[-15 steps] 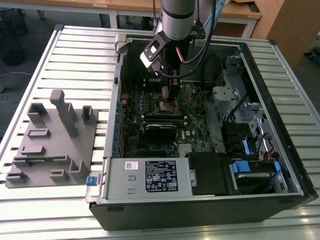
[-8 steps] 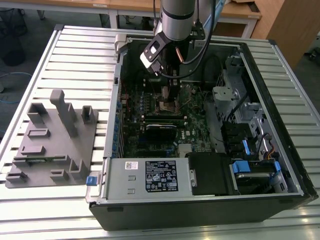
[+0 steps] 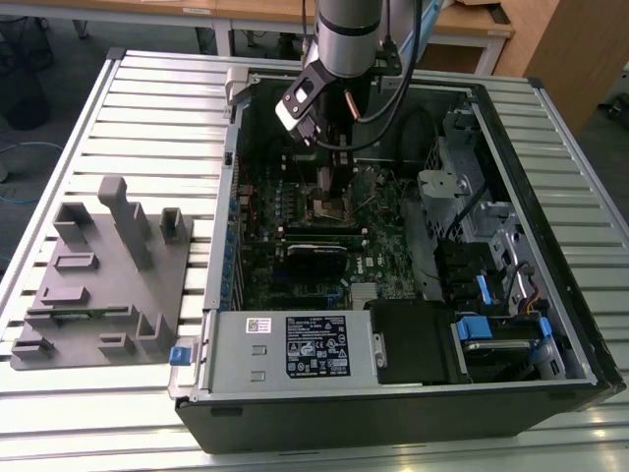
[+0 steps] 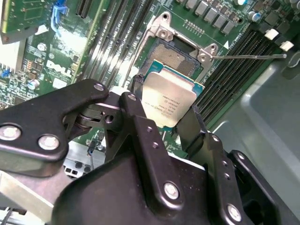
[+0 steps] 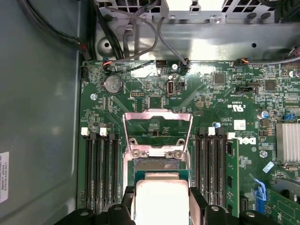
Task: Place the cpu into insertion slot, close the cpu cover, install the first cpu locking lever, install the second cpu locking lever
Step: 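Place the cpu into insertion slot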
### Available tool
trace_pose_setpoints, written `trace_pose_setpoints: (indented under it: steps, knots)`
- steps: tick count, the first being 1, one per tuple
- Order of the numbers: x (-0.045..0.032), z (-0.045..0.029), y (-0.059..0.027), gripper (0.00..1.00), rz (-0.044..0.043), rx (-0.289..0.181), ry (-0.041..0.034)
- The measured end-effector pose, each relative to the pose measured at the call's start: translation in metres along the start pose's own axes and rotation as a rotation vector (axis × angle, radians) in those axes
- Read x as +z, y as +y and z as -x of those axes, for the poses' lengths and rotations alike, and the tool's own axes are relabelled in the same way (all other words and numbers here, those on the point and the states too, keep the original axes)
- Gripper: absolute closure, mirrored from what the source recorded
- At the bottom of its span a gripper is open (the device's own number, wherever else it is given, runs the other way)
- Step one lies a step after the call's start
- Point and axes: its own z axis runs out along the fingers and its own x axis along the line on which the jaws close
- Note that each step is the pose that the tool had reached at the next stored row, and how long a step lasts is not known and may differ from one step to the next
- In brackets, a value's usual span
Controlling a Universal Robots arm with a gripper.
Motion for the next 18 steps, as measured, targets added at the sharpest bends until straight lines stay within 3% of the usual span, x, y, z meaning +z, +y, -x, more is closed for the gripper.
trace_pose_setpoints:
  steps: [18]
  knots:
    - [0.0028, -0.0018, -0.0002, 0.46, -0.0006, 0.000, 0.0001]
